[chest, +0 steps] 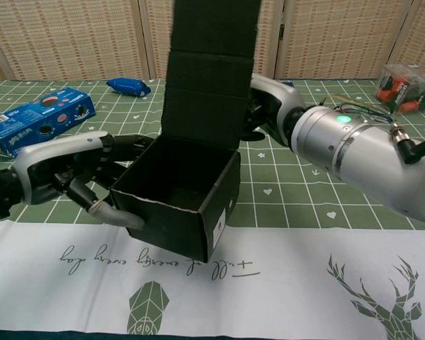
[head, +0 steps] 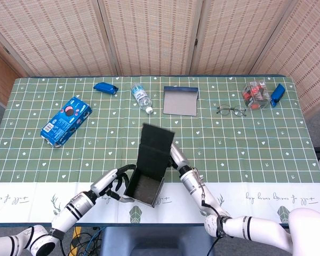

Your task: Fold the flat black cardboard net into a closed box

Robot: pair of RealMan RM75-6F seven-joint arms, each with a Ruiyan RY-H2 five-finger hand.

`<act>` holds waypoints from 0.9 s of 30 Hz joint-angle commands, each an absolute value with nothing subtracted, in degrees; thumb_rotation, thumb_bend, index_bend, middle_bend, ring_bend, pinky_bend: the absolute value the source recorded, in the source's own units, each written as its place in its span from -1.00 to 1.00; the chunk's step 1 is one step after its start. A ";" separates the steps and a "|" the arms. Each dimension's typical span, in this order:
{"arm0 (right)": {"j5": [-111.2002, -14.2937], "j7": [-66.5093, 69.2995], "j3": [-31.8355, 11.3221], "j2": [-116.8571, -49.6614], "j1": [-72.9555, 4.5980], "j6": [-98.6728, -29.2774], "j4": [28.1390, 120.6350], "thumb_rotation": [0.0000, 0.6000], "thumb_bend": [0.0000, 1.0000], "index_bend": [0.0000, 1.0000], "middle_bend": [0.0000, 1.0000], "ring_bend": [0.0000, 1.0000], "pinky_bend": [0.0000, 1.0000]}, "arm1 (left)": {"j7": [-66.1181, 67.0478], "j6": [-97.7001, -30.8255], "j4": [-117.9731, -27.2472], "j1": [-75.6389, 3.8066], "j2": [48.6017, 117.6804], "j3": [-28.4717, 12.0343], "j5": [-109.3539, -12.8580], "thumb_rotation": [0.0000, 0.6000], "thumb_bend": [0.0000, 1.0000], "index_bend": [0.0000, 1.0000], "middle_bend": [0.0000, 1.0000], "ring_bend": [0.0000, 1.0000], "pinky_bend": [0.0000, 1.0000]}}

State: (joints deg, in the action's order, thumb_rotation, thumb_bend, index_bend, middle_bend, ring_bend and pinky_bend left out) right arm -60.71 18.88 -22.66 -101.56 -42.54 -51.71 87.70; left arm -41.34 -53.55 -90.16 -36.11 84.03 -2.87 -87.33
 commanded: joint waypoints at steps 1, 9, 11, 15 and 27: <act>-62.30 20.43 -23.59 -101.20 -42.63 -52.26 89.38 1.00 -0.98 -1.00 -0.72 0.25 1.00 | -40.44 -52.44 -88.18 -36.78 85.17 -3.79 -85.16 1.00 -0.74 -0.35 -0.37 0.07 0.47; -61.38 19.37 -25.00 -98.40 -45.16 -48.43 92.75 1.00 -1.00 -1.00 -0.60 0.30 1.00 | -34.25 -50.61 -83.67 -37.45 89.20 -7.59 -75.70 1.00 -0.74 -0.36 -0.37 0.07 0.47; -60.68 17.76 -24.88 -97.87 -46.08 -47.52 93.12 1.00 -1.00 -1.00 -0.55 0.32 1.00 | -31.54 -50.77 -83.15 -37.31 90.21 -8.74 -72.43 1.00 -0.74 -0.37 -0.37 0.07 0.47; -58.23 11.07 -23.50 -97.17 -48.79 -46.08 92.61 1.00 -1.00 -1.00 -0.49 0.33 1.00 | -25.35 -52.64 -82.14 -36.55 92.75 -11.37 -64.91 1.00 -0.74 -0.41 -0.37 0.08 0.49; -52.04 -6.05 -20.29 -99.43 -55.66 -48.27 89.19 1.00 -1.00 -0.86 -0.44 0.36 1.00 | -16.91 -55.48 -86.69 -34.27 93.53 -14.80 -54.12 1.00 -0.74 -1.00 -0.98 0.09 0.49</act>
